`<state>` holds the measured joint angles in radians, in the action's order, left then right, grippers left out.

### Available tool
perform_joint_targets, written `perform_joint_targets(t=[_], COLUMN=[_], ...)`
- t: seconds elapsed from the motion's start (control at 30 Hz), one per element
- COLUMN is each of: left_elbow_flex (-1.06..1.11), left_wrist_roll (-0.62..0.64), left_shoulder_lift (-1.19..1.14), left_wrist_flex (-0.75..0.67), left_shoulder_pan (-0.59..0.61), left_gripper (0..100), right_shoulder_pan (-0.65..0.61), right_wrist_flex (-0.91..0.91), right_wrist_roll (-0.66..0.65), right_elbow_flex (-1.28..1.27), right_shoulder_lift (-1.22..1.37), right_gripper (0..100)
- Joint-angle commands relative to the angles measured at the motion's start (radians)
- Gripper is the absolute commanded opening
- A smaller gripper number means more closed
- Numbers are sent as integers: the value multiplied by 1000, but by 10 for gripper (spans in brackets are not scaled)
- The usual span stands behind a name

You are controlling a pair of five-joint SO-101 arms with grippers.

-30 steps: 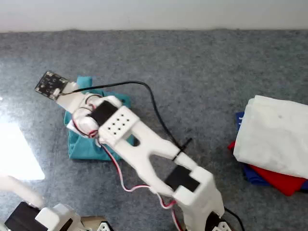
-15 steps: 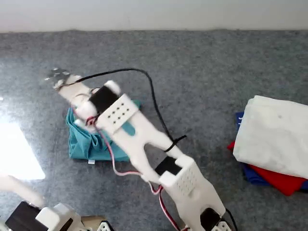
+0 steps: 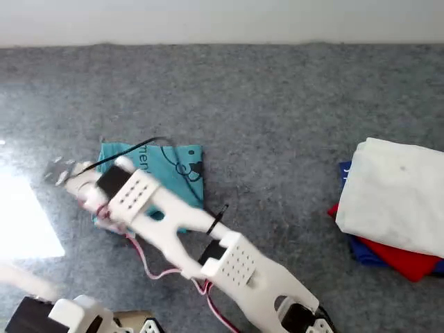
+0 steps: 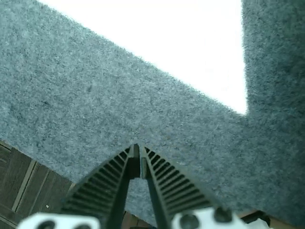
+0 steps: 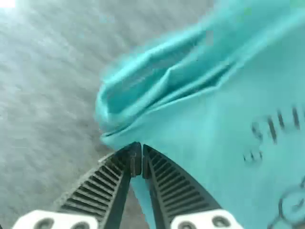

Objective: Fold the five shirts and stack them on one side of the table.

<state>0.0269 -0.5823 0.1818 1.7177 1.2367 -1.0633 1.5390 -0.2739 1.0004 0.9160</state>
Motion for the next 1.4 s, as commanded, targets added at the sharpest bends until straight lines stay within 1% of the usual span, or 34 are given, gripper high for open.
perform_joint_targets(t=[0.0,0.13,0.27,0.37,0.47,0.57,0.7,0.83,1.07,1.13,1.3,1.37], left_elbow_flex=[-22,-22,-22,-22,-21,-21,-21,-21,-21,-21,-21,-7], left_wrist_roll=[6,6,6,6,6,6,5,5,5,5,6,6], left_shoulder_lift=[37,37,35,35,35,37,35,37,37,37,35,35], left_wrist_flex=[-2,-2,-2,-2,-2,3,0,3,5,5,0,0], left_shoulder_pan=[9,5,2,0,8,29,41,41,40,35,32,32], left_gripper=[14,14,14,14,14,14,14,14,14,14,14,14], right_shoulder_pan=[-7,84,185,220,209,170,94,25,73,74,35,8], right_wrist_flex=[-41,-4,127,228,240,229,156,79,116,113,102,61], right_wrist_roll=[-49,-46,-51,-51,-51,-52,-52,-52,-52,-52,-52,-52], right_elbow_flex=[77,152,193,189,178,173,181,184,370,385,351,353], right_shoulder_lift=[-67,-117,-131,-127,-94,-15,117,140,81,82,154,191], right_gripper=[9,9,9,9,9,9,9,9,9,9,9,9])
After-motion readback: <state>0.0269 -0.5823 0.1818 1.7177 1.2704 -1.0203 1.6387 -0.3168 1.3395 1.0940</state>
